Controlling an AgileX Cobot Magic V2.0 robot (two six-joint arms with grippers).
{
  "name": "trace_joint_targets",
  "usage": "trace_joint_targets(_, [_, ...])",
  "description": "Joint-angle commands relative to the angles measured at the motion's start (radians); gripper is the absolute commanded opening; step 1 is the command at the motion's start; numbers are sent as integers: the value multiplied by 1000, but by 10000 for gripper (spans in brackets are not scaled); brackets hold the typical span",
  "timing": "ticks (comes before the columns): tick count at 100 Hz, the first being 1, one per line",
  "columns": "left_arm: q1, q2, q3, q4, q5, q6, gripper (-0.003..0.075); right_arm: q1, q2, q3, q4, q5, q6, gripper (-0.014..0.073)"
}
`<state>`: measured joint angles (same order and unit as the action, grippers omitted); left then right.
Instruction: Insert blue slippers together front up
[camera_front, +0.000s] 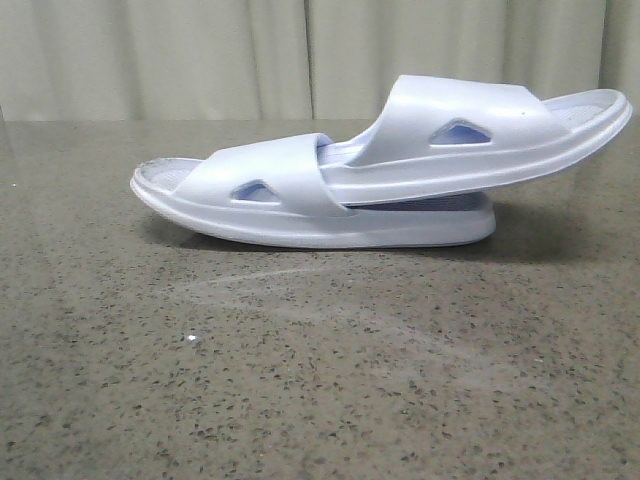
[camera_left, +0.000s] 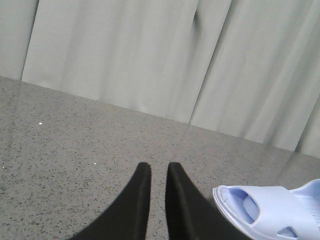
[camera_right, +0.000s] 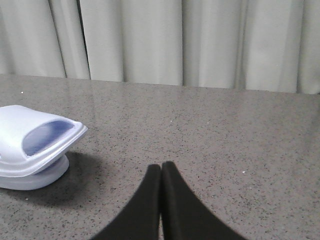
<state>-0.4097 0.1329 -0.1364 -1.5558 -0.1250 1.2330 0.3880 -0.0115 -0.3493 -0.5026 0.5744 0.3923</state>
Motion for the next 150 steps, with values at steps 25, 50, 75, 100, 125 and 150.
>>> trace_joint_targets(25, [-6,7,-20,11,-1,0,16,-5,-8,-25,-34,-67,-8,-107])
trace_joint_targets(50, [-6,7,-20,11,-1,0,16,-5,-8,-25,-34,-67,-8,-107])
trace_joint_targets(75, [-6,7,-15,11,-1,0,16,-5,-8,-25,-34,-67,-8,-107])
trace_joint_targets(100, [-2,7,10,680,14,-143,16,-5,-8,-25,-34,-67,-8,-107])
trace_joint_targets(125, [158,5,27,1398,149,-935,16,-5,-8,-25,-34,-67,-8,-107])
trace_joint_targets(150, [255,-111,46,1549,187,-1060,16,-5,-8,-25,-34,-67,-8,-107])
